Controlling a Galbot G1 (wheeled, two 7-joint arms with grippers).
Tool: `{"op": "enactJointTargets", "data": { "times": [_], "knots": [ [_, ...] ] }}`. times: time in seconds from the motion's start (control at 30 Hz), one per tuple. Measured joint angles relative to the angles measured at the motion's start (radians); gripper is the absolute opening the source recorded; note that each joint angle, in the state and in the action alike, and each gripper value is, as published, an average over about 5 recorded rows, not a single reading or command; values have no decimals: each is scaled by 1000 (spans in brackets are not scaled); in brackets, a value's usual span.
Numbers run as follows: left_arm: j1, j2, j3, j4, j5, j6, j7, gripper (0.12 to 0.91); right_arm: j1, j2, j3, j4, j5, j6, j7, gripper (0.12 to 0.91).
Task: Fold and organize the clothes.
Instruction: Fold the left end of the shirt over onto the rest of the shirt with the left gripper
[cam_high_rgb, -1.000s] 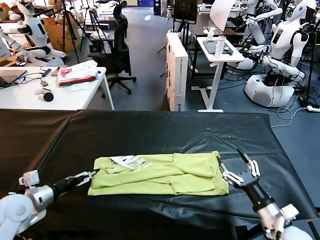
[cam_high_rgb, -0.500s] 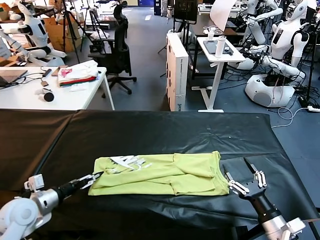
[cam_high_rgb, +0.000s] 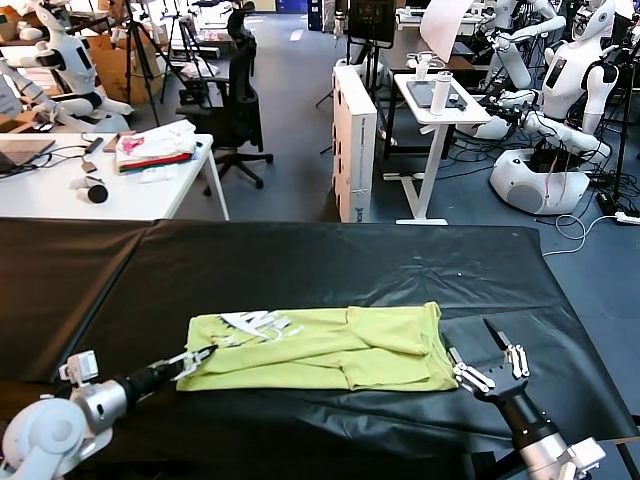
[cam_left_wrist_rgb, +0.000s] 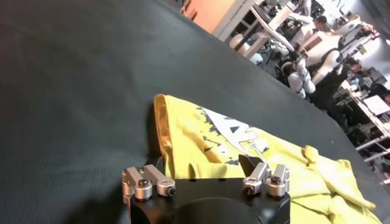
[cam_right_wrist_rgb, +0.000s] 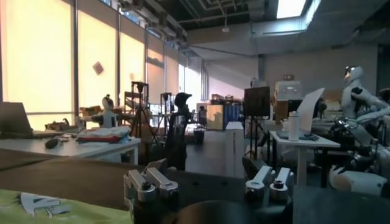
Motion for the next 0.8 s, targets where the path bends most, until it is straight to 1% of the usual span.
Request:
{"op": "enactJointTargets", "data": {
  "times": [0.23, 0.3, 0.33, 0.43, 0.47, 0.53, 0.57, 0.67, 0.7, 0.77, 0.8],
  "knots": [
    [-8, -11, 8, 2, 4, -1, 0, 905, -4, 9, -2, 10, -7, 0, 0, 907],
    [-7, -11, 8, 1, 4, 0, -3, 874, -4, 11, -2, 10, -10, 0, 0, 907],
    [-7, -12, 8, 1, 4, 0, -4, 840, -4, 12, -3, 11, -11, 0, 0, 907],
    [-8, -14, 8, -3, 4, 1, -9, 678, -5, 17, -8, 13, -17, 1, 0, 907],
    [-8, -15, 8, -4, 4, 1, -9, 603, -5, 19, -9, 13, -20, 1, 0, 907],
    [-9, -18, 8, -6, 7, 1, -10, 489, -6, 23, -13, 14, -25, 2, 0, 907],
    [-9, -19, 8, -7, 10, 1, -10, 413, -6, 25, -14, 14, -27, 2, 0, 907],
    [-10, -24, 6, -13, 24, 1, -11, 246, -6, 30, -18, 15, -33, 3, 0, 907],
    [-9, -26, 5, -16, 29, 1, -11, 209, -5, 30, -19, 15, -34, 3, 1, 907],
    [-7, -27, 0, -21, 36, 1, -13, 183, -3, 31, -21, 14, -35, 3, 3, 907],
    [-4, -26, -3, -24, 40, 1, -14, 187, -1, 32, -22, 13, -36, 3, 5, 907]
  ]
}}
